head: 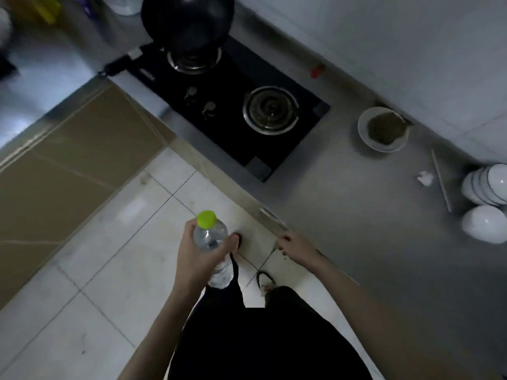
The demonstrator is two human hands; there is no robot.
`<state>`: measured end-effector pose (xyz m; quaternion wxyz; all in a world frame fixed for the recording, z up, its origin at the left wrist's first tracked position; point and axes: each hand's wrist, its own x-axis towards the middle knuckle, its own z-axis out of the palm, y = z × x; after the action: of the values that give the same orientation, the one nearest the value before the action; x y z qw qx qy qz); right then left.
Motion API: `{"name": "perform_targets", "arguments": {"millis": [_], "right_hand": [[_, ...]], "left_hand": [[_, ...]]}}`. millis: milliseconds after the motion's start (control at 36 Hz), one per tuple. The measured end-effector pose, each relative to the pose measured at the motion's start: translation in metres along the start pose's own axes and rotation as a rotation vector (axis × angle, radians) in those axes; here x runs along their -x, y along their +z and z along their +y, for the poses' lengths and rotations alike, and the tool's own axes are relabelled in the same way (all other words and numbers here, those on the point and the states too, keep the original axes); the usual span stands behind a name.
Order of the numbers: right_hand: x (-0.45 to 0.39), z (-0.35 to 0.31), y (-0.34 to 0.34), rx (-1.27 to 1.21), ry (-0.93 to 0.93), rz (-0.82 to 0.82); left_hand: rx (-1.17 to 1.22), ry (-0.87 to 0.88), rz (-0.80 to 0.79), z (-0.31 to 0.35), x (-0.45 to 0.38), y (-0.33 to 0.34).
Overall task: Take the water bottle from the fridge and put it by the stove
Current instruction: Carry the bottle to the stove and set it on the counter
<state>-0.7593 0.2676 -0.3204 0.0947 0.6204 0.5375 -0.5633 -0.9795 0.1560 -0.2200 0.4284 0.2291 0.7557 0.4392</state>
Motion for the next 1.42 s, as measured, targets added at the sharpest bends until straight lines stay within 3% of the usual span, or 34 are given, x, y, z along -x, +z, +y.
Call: {"name": "perform_targets", "arguments": {"millis": [167,278,444,528,611,778,1167,1361,1417], "right_hand": [[-0.027,-0.022,0.005,-0.095,0.150,0.137],[-0.013,0.000,0.009,-0.249,0.345,0.197],[0.024,0.045,0.027,-0.503,0.580,0.256],[0.038,0.061,0.041,-0.628,0.688,0.270],[0.045,0.065,0.050,-0.696,0.741,0.218],[0.040,0.055,0.055,-0.767,0.748,0.225],[0.024,0.046,0.045,-0.680,0.664,0.191],[0.031,0.056,0.056,-0.685,0.656,0.211],[0.037,0.060,0.063,-0.707,0.658,0.228]], "left_hand": [[-0.161,0.055,-0.236,0.030,-0.100,0.019],[-0.200,0.075,-0.394,0.063,-0.149,0.050],[-0.310,0.275,-0.602,0.117,-0.204,0.131],[-0.402,0.424,-0.664,0.137,-0.228,0.181],[-0.506,0.597,-0.616,0.151,-0.248,0.221],[-0.650,0.654,-0.626,0.154,-0.271,0.276],[-0.764,0.542,-0.715,0.144,-0.291,0.296],[-0.668,0.275,-0.756,0.130,-0.295,0.273],[-0.768,0.221,-0.739,0.114,-0.293,0.250]]}}
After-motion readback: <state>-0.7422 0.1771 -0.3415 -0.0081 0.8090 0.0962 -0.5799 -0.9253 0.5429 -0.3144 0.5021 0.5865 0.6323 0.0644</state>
